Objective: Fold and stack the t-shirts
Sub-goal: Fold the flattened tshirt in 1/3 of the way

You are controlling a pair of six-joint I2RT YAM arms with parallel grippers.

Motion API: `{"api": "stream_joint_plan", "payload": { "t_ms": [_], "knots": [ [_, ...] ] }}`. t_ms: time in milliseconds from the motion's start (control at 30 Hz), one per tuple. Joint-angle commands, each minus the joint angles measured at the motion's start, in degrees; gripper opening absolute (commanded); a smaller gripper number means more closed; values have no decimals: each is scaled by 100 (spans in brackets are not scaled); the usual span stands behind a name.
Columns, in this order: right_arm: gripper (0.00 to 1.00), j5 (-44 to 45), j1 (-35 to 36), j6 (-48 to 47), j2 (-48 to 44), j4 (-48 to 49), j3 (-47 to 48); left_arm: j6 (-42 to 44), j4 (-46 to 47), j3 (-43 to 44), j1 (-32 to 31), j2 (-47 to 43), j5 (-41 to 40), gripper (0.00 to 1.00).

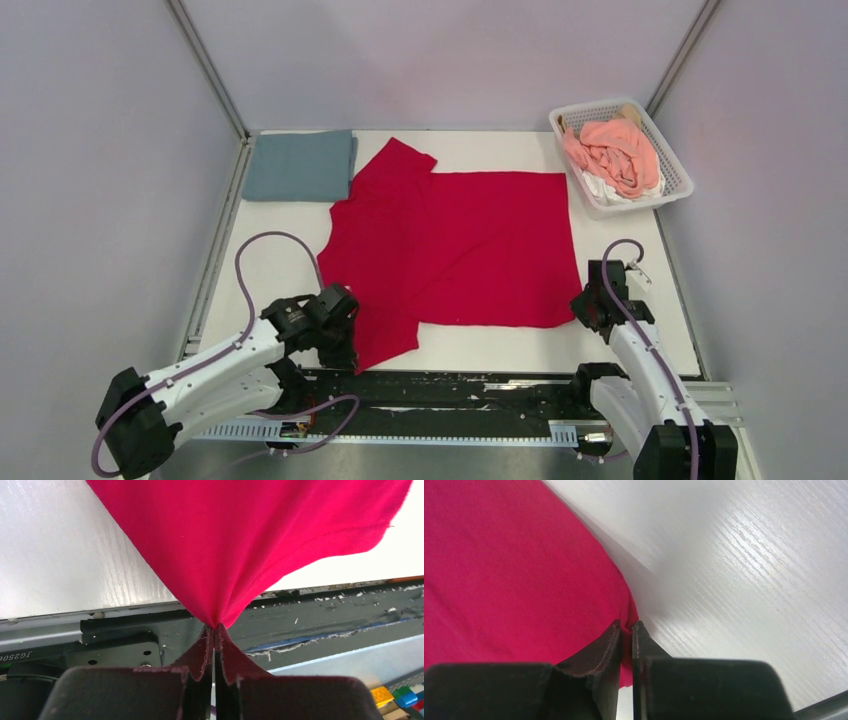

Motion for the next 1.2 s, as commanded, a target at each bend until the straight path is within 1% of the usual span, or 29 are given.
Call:
{"api": "stream_joint_plan", "payload": {
  "t_ms": [0,100,167,267,333,467,600,733,900,1033,1133,1167],
  "knots": [
    [12,-177,-20,-11,-165,-237,197,-27,182,-76,-8,-331,214,0],
    [11,-309,-19,-168,-76,-154,277,149,831,33,-4,-93,358,0],
    [8,-588,-19,-423,44,123,301,285,1211,187,58,207,396,0],
    [5,-961,-21,-560,392,299,433,562,1733,471,437,658,582,0],
    [6,-987,-14,-653,601,322,607,885,1954,712,747,1113,731,0],
    [6,-856,-19,-806,936,361,1009,1330,1998,1340,1315,1719,789,0],
    [5,-694,-20,-842,1288,459,1380,1552,2145,1824,1835,2127,951,0],
    [5,-447,-18,-874,1608,601,1702,1731,2149,2268,2233,2465,846,0],
    [4,-122,-16,-854,1979,687,2095,1822,2180,2688,2625,2680,671,0],
    [4,63,-20,-900,2209,829,2311,1859,2234,2880,3021,2797,695,0],
    [4,151,-20,-917,2365,848,2415,1899,2195,3084,3126,2888,494,0],
    [4,181,-151,-913,2399,856,2424,1920,2169,3125,3167,2912,438,0]
  ]
}}
